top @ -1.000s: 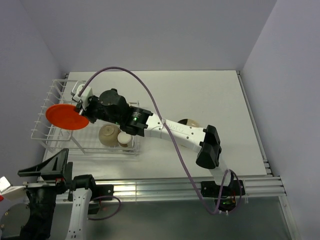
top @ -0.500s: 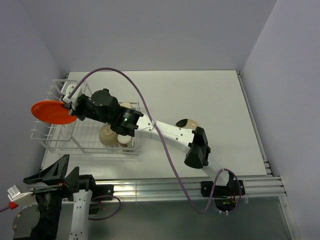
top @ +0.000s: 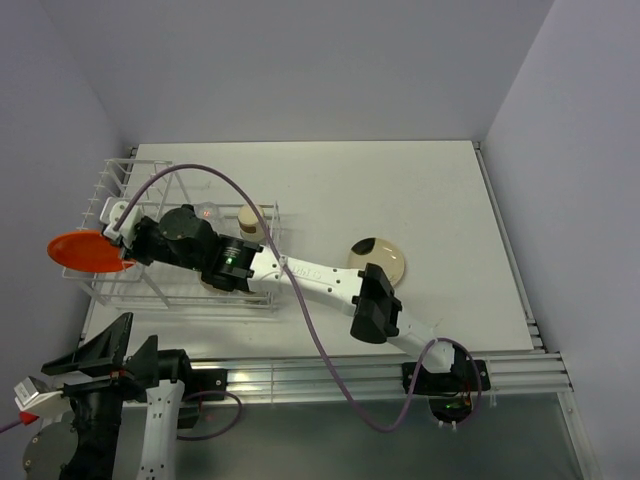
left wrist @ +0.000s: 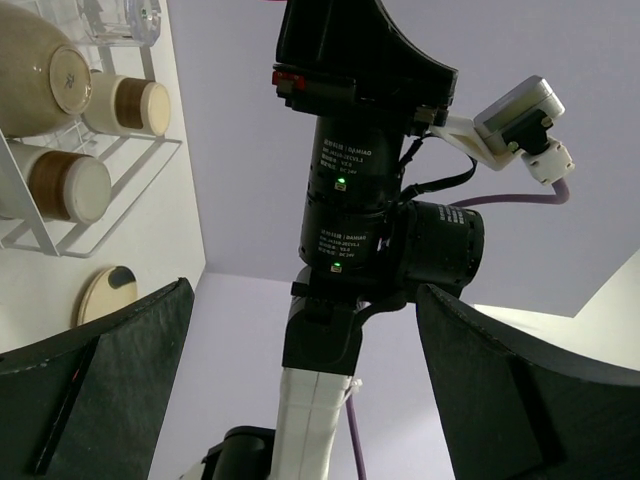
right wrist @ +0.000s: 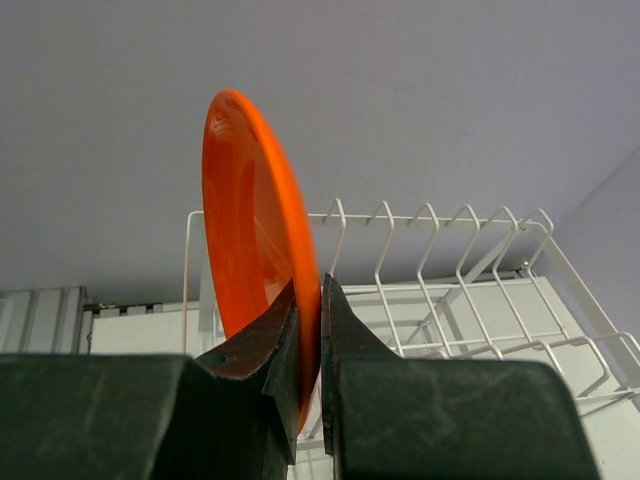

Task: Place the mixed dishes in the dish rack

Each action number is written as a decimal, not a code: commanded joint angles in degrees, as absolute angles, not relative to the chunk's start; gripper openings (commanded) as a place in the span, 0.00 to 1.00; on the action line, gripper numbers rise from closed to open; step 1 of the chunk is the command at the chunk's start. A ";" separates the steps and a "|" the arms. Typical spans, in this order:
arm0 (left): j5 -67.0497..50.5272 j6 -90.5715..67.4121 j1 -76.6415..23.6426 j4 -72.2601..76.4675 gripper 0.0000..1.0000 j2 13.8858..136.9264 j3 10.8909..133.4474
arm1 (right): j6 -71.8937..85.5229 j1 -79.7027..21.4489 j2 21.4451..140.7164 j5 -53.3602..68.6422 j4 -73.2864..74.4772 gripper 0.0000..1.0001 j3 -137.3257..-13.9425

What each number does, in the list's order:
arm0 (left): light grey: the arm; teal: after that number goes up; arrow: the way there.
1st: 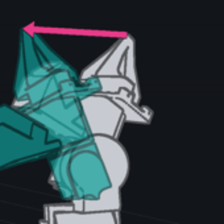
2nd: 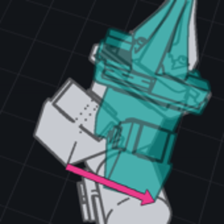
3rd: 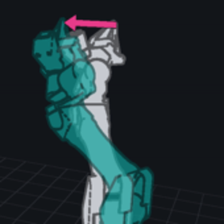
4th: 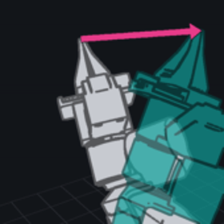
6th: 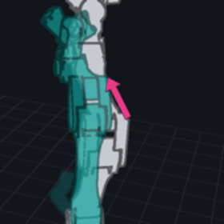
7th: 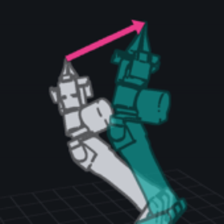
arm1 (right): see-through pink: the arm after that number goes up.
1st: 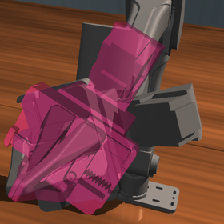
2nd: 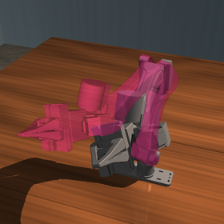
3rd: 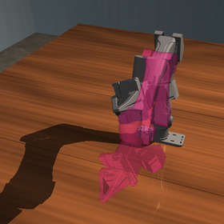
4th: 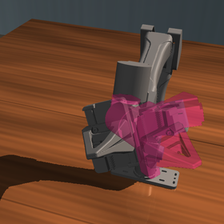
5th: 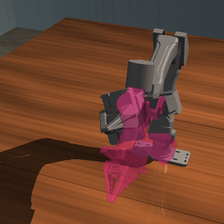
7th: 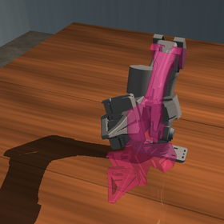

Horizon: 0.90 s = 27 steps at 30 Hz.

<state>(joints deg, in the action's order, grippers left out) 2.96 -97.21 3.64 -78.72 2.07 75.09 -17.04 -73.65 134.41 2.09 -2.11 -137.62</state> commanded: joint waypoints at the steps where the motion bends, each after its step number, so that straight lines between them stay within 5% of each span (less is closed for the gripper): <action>1: 4.13 -98.79 2.99 -78.75 0.99 1.32 75.50 | -19.41 -74.35 135.35 -0.34 -7.38 0.00 -141.15; 15: 2.99 -103.36 2.11 -78.84 0.99 0.35 74.62 | -20.48 -75.15 136.14 -10.55 -9.49 0.00 -138.17; 22: 3.34 -105.03 1.50 -78.75 0.99 -1.48 74.27 | -20.39 -75.32 135.44 -12.48 -9.75 0.31 -136.06; 27: 3.43 -105.56 1.32 -78.75 0.99 -1.67 73.74 | -19.60 -75.41 136.05 -13.18 -8.97 0.35 -137.63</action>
